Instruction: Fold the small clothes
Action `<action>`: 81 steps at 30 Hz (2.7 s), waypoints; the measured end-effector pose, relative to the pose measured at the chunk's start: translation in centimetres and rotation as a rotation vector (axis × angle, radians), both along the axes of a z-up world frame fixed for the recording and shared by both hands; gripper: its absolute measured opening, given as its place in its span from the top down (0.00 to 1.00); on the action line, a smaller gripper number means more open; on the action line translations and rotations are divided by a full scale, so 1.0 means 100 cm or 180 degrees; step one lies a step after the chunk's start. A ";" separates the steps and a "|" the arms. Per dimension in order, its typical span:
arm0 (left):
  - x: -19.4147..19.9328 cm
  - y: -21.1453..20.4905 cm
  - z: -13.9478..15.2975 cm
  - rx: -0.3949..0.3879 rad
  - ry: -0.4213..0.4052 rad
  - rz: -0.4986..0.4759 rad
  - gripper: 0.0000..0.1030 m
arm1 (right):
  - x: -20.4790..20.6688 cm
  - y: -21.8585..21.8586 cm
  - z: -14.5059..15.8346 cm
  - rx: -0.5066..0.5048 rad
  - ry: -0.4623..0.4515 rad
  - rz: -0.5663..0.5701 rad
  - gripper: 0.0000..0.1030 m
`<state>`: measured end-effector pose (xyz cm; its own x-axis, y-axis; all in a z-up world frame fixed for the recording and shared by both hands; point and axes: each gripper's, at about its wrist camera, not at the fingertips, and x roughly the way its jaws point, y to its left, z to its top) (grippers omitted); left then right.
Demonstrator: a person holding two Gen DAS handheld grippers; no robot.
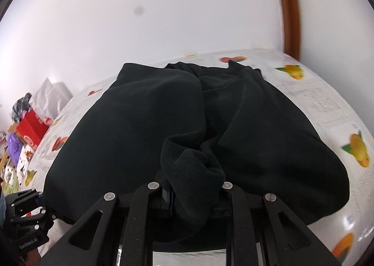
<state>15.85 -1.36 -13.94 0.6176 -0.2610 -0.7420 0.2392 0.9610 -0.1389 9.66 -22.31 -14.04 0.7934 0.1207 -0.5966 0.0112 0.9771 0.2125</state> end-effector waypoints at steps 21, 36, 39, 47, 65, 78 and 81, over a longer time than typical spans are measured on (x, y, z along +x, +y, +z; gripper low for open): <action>-0.026 0.095 -0.005 -0.0258 0.0153 0.0146 0.51 | -0.004 0.067 0.009 0.0537 -0.0093 0.0486 0.72; -0.015 0.071 -0.020 0.0114 0.0150 0.0284 0.40 | -0.020 0.046 0.044 0.0432 -0.0725 0.0197 0.88; -0.014 0.069 -0.020 0.0147 0.0140 0.0274 0.39 | -0.029 0.015 0.039 0.0505 -0.0770 -0.0122 0.88; -0.019 0.050 -0.012 0.0117 -0.0003 0.0097 0.41 | -0.018 -0.003 0.003 0.0701 -0.0243 -0.0129 0.76; 0.005 0.024 -0.021 0.0340 0.0145 0.0201 0.35 | -0.026 -0.039 0.008 0.0685 -0.0477 -0.0330 0.88; -0.050 0.034 0.005 0.0308 -0.0023 -0.0067 0.38 | -0.066 -0.033 0.044 -0.0132 -0.0501 -0.0380 0.68; -0.061 0.033 0.031 0.0166 -0.0279 -0.0121 0.38 | -0.065 -0.016 0.039 -0.0217 -0.0526 -0.0120 0.68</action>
<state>9.76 1.94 -10.79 0.6711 -0.2480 -0.6986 0.2847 0.9564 -0.0660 3.20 -23.95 -10.09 0.8845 0.0528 -0.4636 0.0185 0.9888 0.1479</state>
